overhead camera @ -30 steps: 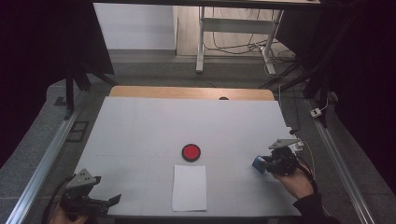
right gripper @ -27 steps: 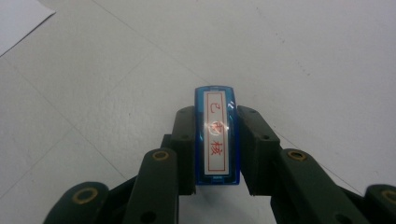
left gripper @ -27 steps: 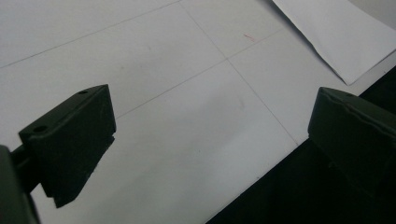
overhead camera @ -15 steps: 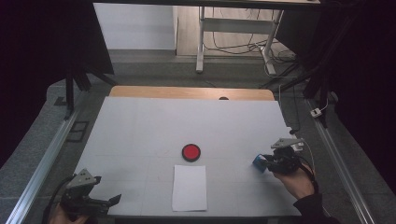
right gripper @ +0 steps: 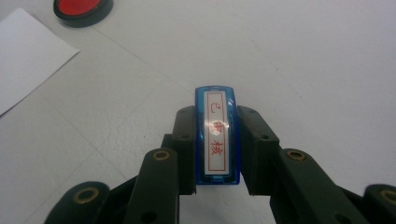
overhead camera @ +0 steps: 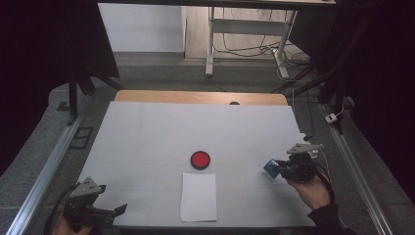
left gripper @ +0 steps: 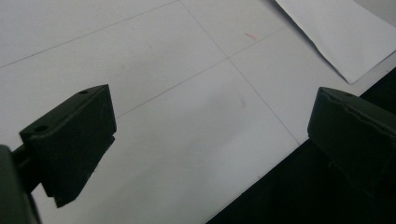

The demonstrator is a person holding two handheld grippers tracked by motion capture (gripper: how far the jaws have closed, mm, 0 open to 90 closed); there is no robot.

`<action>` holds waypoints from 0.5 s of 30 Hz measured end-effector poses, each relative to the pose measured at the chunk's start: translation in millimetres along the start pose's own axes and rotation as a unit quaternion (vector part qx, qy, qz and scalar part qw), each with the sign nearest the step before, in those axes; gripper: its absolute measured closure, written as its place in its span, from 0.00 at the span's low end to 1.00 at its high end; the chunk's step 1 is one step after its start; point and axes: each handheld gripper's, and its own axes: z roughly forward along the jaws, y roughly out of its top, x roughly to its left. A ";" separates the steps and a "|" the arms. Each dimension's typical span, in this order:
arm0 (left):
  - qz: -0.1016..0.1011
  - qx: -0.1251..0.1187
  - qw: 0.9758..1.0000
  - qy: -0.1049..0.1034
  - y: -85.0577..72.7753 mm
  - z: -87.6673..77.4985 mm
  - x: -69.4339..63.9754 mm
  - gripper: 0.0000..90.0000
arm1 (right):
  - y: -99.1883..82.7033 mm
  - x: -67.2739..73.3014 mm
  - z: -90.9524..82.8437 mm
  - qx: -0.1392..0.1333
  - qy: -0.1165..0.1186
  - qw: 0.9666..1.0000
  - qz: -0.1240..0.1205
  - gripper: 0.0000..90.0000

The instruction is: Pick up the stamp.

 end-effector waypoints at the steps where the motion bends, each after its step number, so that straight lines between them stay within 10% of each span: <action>1: 0.000 0.000 1.000 0.000 0.0 0.0 0.0 0.02 | 0.7 1.4 -0.5 -0.001 0.001 1.000 -0.001 0.78; 15: -0.001 0.001 1.000 0.000 0.1 0.6 0.0 0.02 | 9.5 16.0 -6.3 -0.027 0.017 0.999 -0.017 0.78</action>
